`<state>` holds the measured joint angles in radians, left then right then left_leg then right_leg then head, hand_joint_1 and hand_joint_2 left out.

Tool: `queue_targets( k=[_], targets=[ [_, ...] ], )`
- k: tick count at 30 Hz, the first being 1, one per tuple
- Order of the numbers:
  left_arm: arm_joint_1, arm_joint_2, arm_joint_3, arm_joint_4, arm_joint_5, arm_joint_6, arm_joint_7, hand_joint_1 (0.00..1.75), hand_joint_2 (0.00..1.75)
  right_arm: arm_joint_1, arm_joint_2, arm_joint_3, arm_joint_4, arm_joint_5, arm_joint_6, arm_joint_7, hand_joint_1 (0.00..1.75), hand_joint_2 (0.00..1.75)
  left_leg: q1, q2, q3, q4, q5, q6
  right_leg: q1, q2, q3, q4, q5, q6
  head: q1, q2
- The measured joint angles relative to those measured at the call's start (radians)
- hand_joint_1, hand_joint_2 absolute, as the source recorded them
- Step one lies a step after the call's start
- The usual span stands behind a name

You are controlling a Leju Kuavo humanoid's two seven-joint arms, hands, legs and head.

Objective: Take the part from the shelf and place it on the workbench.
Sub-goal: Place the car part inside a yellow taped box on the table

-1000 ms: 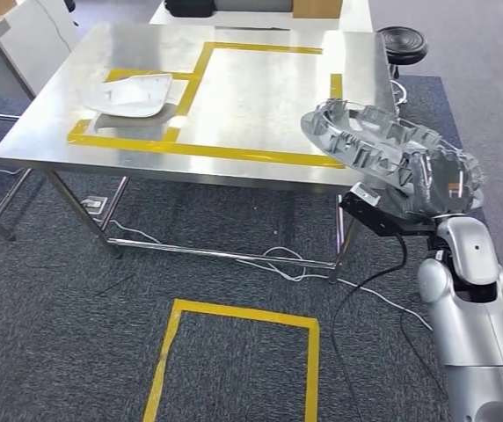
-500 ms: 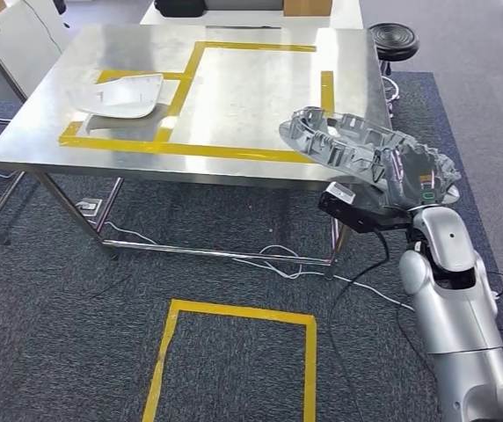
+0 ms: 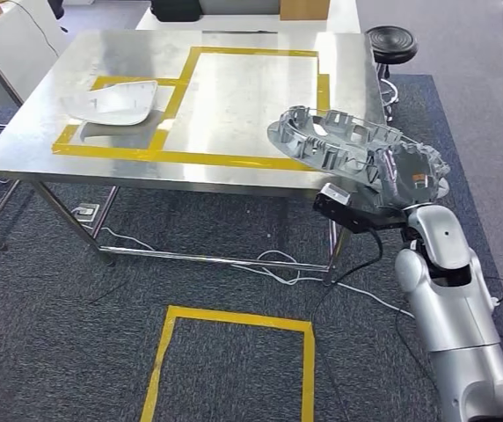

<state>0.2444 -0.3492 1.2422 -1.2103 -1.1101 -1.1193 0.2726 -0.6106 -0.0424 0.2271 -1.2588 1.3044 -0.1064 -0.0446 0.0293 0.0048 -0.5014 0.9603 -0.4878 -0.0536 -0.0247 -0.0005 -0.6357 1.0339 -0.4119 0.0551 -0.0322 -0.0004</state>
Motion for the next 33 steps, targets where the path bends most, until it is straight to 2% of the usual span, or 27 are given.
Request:
queue_targets(
  k=[2, 3, 4, 6, 7, 8, 9, 10, 11, 12, 13, 15, 17, 18, 19, 20, 21, 22, 23, 24, 25, 27, 28, 29, 31, 33],
  targets=[
    [0.001, 0.0, -0.003, -0.003, 0.007, 0.0, 0.002, 0.0, 1.75, 0.001, -0.001, 0.0, 0.0, 0.0, 0.0, 0.001, 1.75, 1.75, 0.002, 0.001, -0.005, 0.017, -0.016, -0.007, 0.001, 0.005, 0.003, 0.001, -0.01, -0.019, -0.006, 0.0],
    [0.001, -0.001, -0.005, -0.004, 0.012, -0.001, 0.004, 0.0, 1.75, 0.001, 0.0, 0.0, 0.0, 0.0, 0.0, 0.001, 1.75, 1.75, 0.002, 0.001, -0.024, 0.053, -0.034, -0.009, 0.0, 0.007, 0.006, 0.0, -0.014, -0.027, -0.008, 0.0],
    [0.001, -0.001, -0.008, -0.005, 0.018, -0.001, 0.008, 0.0, 1.75, 0.001, 0.0, 0.0, 0.0, 0.0, 0.0, 0.001, 1.75, 1.75, 0.0, 0.001, -0.057, 0.111, -0.058, -0.009, 0.001, 0.008, 0.01, -0.001, -0.02, -0.034, -0.01, 0.0],
    [0.004, -0.001, -0.012, -0.006, 0.031, -0.001, 0.018, 0.0, 1.75, 0.003, 0.0, 0.0, 0.004, -0.002, -0.001, 0.0, 1.75, 1.75, -0.003, 0.0, -0.149, 0.253, -0.1, -0.005, 0.004, 0.012, 0.02, -0.002, -0.032, -0.041, -0.012, 0.0],
    [0.007, -0.001, -0.015, -0.007, 0.039, -0.001, 0.024, 0.0, 1.75, 0.005, 0.0, 0.0, 0.007, -0.002, -0.001, 0.0, 1.75, 1.75, -0.004, 0.0, -0.185, 0.298, -0.1, -0.003, 0.006, 0.015, 0.027, -0.002, -0.039, -0.042, -0.012, 0.0],
    [0.011, -0.001, -0.017, -0.007, 0.045, -0.001, 0.029, 0.0, 1.75, 0.009, 0.0, 0.001, 0.009, -0.003, -0.001, 0.0, 1.75, 1.75, -0.005, -0.001, -0.206, 0.307, -0.076, 0.001, 0.008, 0.018, 0.037, -0.002, -0.048, -0.042, -0.012, 0.0],
    [0.014, -0.001, -0.02, -0.008, 0.05, -0.001, 0.032, 0.0, 1.75, 0.012, 0.0, 0.001, 0.01, -0.004, -0.001, -0.001, 1.75, 1.75, -0.006, -0.001, -0.208, 0.279, -0.032, 0.006, 0.008, 0.02, 0.05, -0.002, -0.057, -0.041, -0.012, 0.0],
    [0.017, -0.001, -0.022, -0.009, 0.056, -0.001, 0.035, 0.0, 1.75, 0.014, 0.0, 0.002, 0.01, -0.004, -0.001, -0.001, 1.75, 1.75, -0.008, -0.001, -0.197, 0.221, 0.025, 0.012, 0.009, 0.022, 0.063, -0.002, -0.066, -0.038, -0.012, 0.0],
    [0.019, -0.001, -0.024, -0.01, 0.064, 0.002, 0.036, 0.0, 1.75, 0.015, 0.001, 0.003, 0.011, -0.003, -0.001, 0.001, 1.75, 1.75, -0.011, -0.002, -0.181, 0.164, 0.069, 0.019, 0.009, 0.024, 0.073, -0.003, -0.076, -0.034, -0.012, 0.0],
    [0.021, 0.0, -0.026, -0.011, 0.074, 0.018, 0.026, 0.0, 1.75, 0.016, 0.001, 0.004, 0.01, 0.001, -0.002, 0.012, 1.75, 1.75, -0.014, -0.002, -0.161, 0.112, 0.093, 0.025, 0.009, 0.027, 0.08, -0.006, -0.084, -0.029, -0.012, 0.0],
    [0.015, 0.002, -0.028, 0.0, 0.081, 0.059, -0.009, 0.0, 1.75, 0.024, -0.002, 0.002, 0.001, 0.008, 0.0, 0.035, 1.75, 1.75, -0.017, -0.003, -0.145, 0.077, 0.096, 0.029, 0.009, 0.028, 0.084, -0.01, -0.09, -0.021, -0.012, 0.0],
    [-0.034, 0.027, -0.038, 0.112, 0.08, 0.245, -0.154, 0.0, 1.75, 0.073, -0.017, -0.018, -0.057, 0.025, 0.011, 0.088, 1.75, 1.75, -0.023, -0.01, -0.123, 0.038, 0.073, 0.039, 0.009, 0.02, 0.1, -0.023, -0.092, -0.004, -0.012, 0.0],
    [-0.112, 0.07, -0.049, 0.32, 0.064, 0.585, -0.305, 0.0, 1.75, 0.147, -0.034, -0.057, -0.15, 0.034, 0.034, 0.103, 1.75, 1.75, -0.022, -0.024, -0.104, 0.018, 0.061, 0.049, 0.008, 0.007, 0.113, -0.02, -0.098, 0.01, -0.011, 0.0],
    [-0.143, 0.086, -0.052, 0.416, 0.057, 0.764, -0.344, 0.0, 1.75, 0.18, -0.038, -0.076, -0.186, 0.038, 0.044, 0.096, 1.75, 1.75, -0.019, -0.028, -0.09, 0.012, 0.054, 0.054, 0.007, 0.004, 0.105, 0.006, -0.109, 0.012, -0.01, 0.0],
    [-0.165, 0.099, -0.055, 0.501, 0.051, 0.93, -0.365, 0.0, 1.75, 0.209, -0.04, -0.094, -0.214, 0.042, 0.051, 0.09, 1.75, 1.75, -0.017, -0.027, -0.074, 0.008, 0.046, 0.058, 0.008, 0.004, 0.082, 0.054, -0.127, 0.013, -0.009, 0.0],
    [-0.18, 0.11, -0.056, 0.568, 0.046, 1.042, -0.373, 0.0, 1.75, 0.237, -0.042, -0.109, -0.233, 0.045, 0.055, 0.085, 1.75, 1.75, -0.018, -0.024, -0.057, 0.005, 0.035, 0.061, 0.009, 0.004, 0.051, 0.117, -0.152, 0.013, -0.008, 0.0],
    [-0.189, 0.121, -0.058, 0.627, 0.042, 1.101, -0.378, 0.0, 1.75, 0.263, -0.044, -0.122, -0.249, 0.049, 0.057, 0.083, 1.75, 1.75, -0.018, -0.021, -0.04, 0.003, 0.022, 0.063, 0.01, 0.005, 0.016, 0.178, -0.182, 0.013, -0.008, 0.0],
    [-0.195, 0.132, -0.06, 0.677, 0.04, 1.113, -0.383, 0.0, 1.75, 0.285, -0.046, -0.134, -0.262, 0.052, 0.059, 0.082, 1.75, 1.75, -0.019, -0.019, -0.022, 0.001, 0.008, 0.065, 0.011, 0.004, -0.015, 0.221, -0.209, 0.014, -0.008, 0.0],
    [-0.198, 0.143, -0.063, 0.715, 0.037, 1.084, -0.387, 0.0, 1.75, 0.302, -0.049, -0.144, -0.273, 0.055, 0.06, 0.081, 1.75, 1.75, -0.019, -0.018, -0.003, 0.0, -0.006, 0.066, 0.012, 0.005, -0.037, 0.236, -0.225, 0.015, -0.007, 0.0],
    [-0.202, 0.152, -0.067, 0.746, 0.035, 1.038, -0.39, 0.0, 1.75, 0.314, -0.051, -0.153, -0.285, 0.057, 0.061, 0.081, 1.75, 1.75, -0.019, -0.018, 0.017, -0.001, -0.021, 0.065, 0.013, 0.004, -0.051, 0.218, -0.219, 0.015, -0.007, 0.0],
    [-0.206, 0.16, -0.07, 0.772, 0.032, 0.997, -0.392, 0.0, 1.75, 0.324, -0.054, -0.16, -0.296, 0.058, 0.061, 0.081, 1.75, 1.75, -0.019, -0.019, 0.038, -0.002, -0.037, 0.065, 0.013, 0.004, -0.057, 0.174, -0.185, 0.014, -0.007, 0.0],
    [-0.215, 0.173, -0.073, 0.817, 0.028, 0.954, -0.389, 0.0, 1.75, 0.339, -0.059, -0.175, -0.314, 0.058, 0.061, 0.082, 1.75, 1.75, -0.02, -0.019, 0.075, -0.004, -0.069, 0.058, 0.017, -0.004, -0.065, 0.059, -0.044, 0.006, -0.007, 0.0],
    [-0.22, 0.178, -0.074, 0.836, 0.026, 0.948, -0.385, 0.0, 1.75, 0.346, -0.06, -0.18, -0.319, 0.058, 0.061, 0.081, 1.75, 1.75, -0.021, -0.019, 0.089, -0.007, -0.083, 0.052, 0.021, -0.006, -0.064, 0.02, 0.012, -0.001, -0.005, 0.0],
    [-0.224, 0.184, -0.074, 0.85, 0.024, 0.944, -0.38, 0.0, 1.75, 0.352, -0.061, -0.184, -0.326, 0.058, 0.062, 0.081, 1.75, 1.75, -0.02, -0.018, 0.101, -0.015, -0.092, 0.046, 0.025, -0.007, -0.062, -0.001, 0.042, -0.009, -0.003, 0.0],
    [-0.24, 0.194, -0.076, 0.868, 0.021, 0.94, -0.371, 0.0, 1.75, 0.353, -0.063, -0.191, -0.344, 0.059, 0.062, 0.081, 1.75, 1.75, -0.019, -0.016, 0.121, -0.032, -0.092, 0.032, 0.028, -0.003, -0.043, -0.011, 0.025, -0.028, -0.001, 0.0],
    [-0.259, 0.202, -0.078, 0.881, 0.02, 0.938, -0.366, 0.0, 1.75, 0.352, -0.066, -0.199, -0.357, 0.058, 0.062, 0.081, 1.75, 1.75, -0.019, -0.013, 0.11, 0.013, -0.073, 0.017, 0.022, -0.001, -0.002, -0.038, 0.009, -0.039, -0.002, 0.0]
  ],
)
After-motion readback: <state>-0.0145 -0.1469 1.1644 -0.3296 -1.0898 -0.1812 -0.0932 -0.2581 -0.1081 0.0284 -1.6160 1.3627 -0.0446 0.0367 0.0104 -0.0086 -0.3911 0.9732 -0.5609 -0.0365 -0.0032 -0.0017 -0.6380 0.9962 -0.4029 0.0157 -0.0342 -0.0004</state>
